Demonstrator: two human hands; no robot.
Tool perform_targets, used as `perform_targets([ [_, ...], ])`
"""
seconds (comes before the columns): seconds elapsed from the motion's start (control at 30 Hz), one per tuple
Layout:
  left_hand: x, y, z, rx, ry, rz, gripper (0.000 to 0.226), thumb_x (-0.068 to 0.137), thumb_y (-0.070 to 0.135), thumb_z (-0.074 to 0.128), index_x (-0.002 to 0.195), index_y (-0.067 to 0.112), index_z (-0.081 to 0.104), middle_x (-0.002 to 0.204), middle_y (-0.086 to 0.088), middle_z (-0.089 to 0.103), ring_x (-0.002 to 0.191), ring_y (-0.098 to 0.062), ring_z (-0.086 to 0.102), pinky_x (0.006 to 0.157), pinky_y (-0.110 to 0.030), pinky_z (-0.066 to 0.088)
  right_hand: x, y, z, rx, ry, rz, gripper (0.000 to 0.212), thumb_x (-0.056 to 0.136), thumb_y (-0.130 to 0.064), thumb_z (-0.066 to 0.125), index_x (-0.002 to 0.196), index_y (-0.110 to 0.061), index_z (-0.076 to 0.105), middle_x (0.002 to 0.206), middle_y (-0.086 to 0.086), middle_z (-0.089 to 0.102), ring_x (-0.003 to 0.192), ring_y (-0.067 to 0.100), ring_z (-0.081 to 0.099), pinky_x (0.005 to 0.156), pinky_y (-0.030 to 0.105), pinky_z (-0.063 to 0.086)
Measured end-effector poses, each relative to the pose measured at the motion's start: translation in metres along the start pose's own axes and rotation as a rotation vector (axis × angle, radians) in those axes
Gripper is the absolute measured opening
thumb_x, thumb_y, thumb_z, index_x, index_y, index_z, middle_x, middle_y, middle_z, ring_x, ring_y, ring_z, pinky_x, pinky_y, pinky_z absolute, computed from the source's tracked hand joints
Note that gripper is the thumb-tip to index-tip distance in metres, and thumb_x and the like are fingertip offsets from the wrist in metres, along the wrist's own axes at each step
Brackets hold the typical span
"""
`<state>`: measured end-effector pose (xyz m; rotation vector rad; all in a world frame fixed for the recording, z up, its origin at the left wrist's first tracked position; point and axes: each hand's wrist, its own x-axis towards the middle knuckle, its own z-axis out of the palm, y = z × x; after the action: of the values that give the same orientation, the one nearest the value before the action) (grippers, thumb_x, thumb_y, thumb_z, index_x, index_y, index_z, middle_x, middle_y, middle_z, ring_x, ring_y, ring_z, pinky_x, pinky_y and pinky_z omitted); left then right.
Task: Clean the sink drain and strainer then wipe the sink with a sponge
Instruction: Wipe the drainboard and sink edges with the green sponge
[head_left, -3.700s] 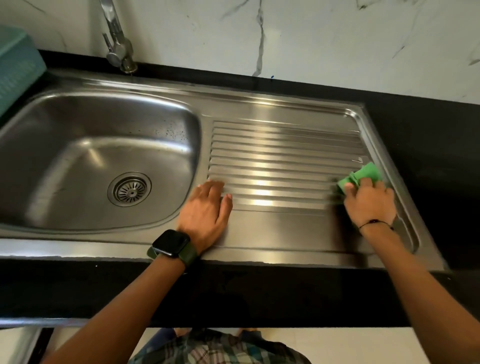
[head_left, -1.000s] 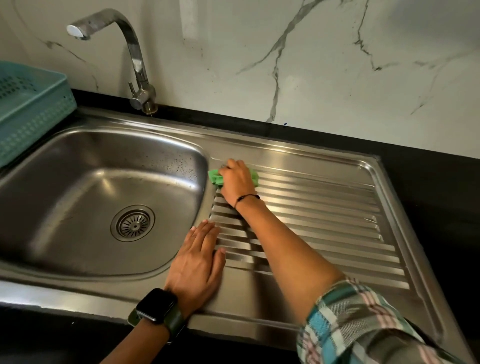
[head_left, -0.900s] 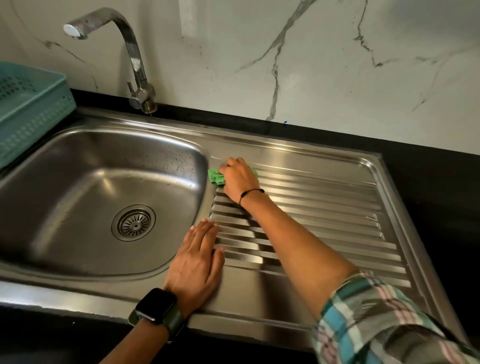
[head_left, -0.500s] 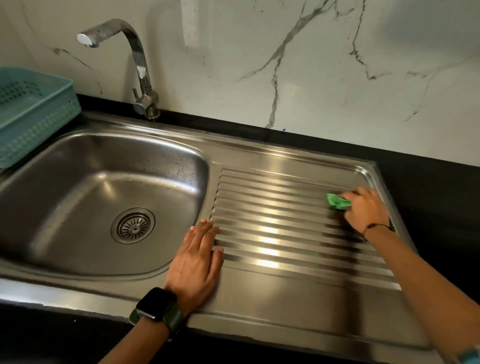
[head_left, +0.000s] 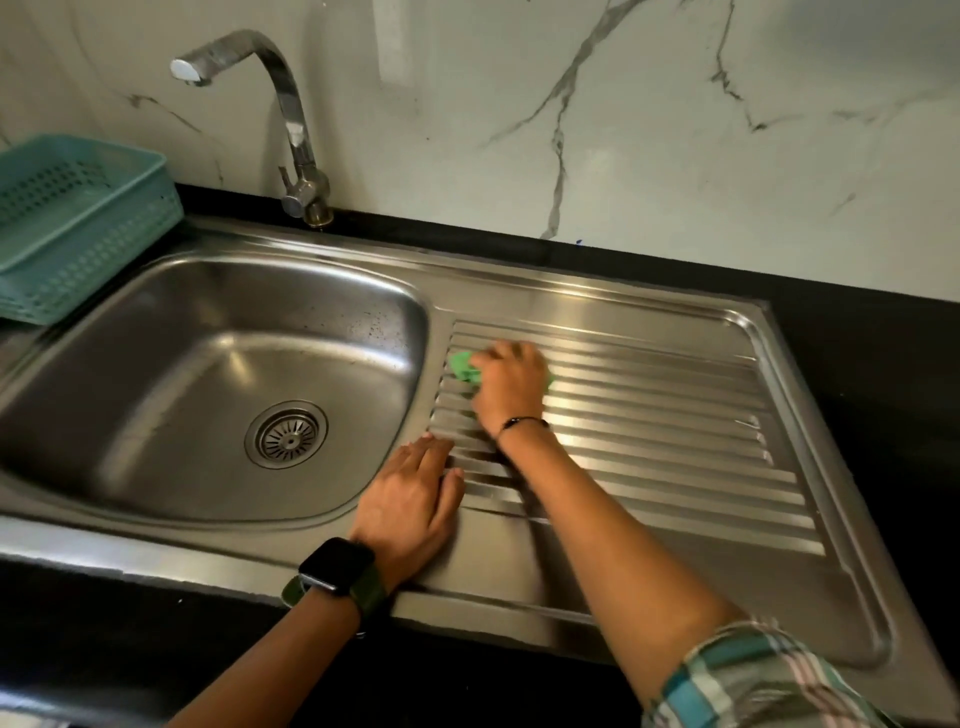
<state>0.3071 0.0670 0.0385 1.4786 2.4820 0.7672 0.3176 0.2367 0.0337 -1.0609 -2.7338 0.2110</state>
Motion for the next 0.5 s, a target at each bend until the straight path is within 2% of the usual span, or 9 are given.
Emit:
perform_targets([
  [0.1,0.001,0.0,0.001,0.043,0.028,0.022,0.059,0.086,0.042,0.019,0.112,0.008,0.059,0.113,-0.012,0.065,0.103,-0.028,0.061,0.081,-0.034,0.049,-0.009,-0.017,0.001,-0.021,-0.036,-0.237,0.036,0.082,-0.012,0.053,0.117,-0.02,0.06,0.124,0.004,0.055,0.113,0.031,0.042,0.094,0.042,0.037],
  [0.2,0.006,-0.002,0.006,0.084,0.041,-0.015,0.043,0.091,0.038,0.032,0.113,0.013,0.059,0.112,-0.007,0.066,0.099,-0.025,0.062,0.071,-0.029,0.046,-0.016,0.027,-0.012,-0.064,-0.065,-0.299,0.042,0.083,-0.006,0.048,0.121,-0.022,0.058,0.123,0.003,0.057,0.114,0.031,0.042,0.093,0.041,0.041],
  [0.27,0.011,-0.001,0.01,0.128,0.018,-0.06,0.032,0.092,0.032,0.039,0.114,0.017,0.057,0.115,-0.004,0.064,0.097,-0.025,0.062,0.068,-0.026,0.039,-0.028,0.07,-0.023,-0.07,-0.059,-0.226,0.044,0.082,-0.007,0.048,0.121,-0.024,0.057,0.124,0.001,0.059,0.116,0.028,0.043,0.094,0.038,0.042],
  [0.33,0.017,0.006,0.013,0.173,-0.038,-0.08,0.029,0.091,0.031,0.04,0.109,0.016,0.057,0.115,-0.006,0.061,0.097,-0.026,0.06,0.069,-0.027,0.038,-0.047,0.113,-0.037,-0.082,-0.033,-0.114,0.044,0.079,-0.006,0.05,0.119,-0.022,0.059,0.122,0.002,0.061,0.115,0.028,0.046,0.093,0.036,0.042],
  [0.4,0.02,0.013,0.015,0.216,-0.086,-0.055,0.029,0.091,0.032,0.039,0.105,0.012,0.056,0.116,-0.011,0.059,0.102,-0.028,0.057,0.076,-0.031,0.043,-0.066,0.157,-0.05,-0.115,-0.024,0.027,0.044,0.078,-0.005,0.052,0.118,-0.021,0.06,0.12,0.007,0.062,0.112,0.031,0.048,0.093,0.037,0.043],
  [0.5,0.019,0.016,0.017,0.235,-0.148,-0.011,0.035,0.091,0.037,0.041,0.111,0.011,0.053,0.12,-0.015,0.054,0.11,-0.031,0.052,0.088,-0.036,0.045,-0.096,0.21,-0.07,-0.174,0.009,0.322,0.041,0.08,-0.006,0.054,0.118,-0.02,0.06,0.118,0.012,0.062,0.111,0.036,0.047,0.091,0.043,0.045],
])
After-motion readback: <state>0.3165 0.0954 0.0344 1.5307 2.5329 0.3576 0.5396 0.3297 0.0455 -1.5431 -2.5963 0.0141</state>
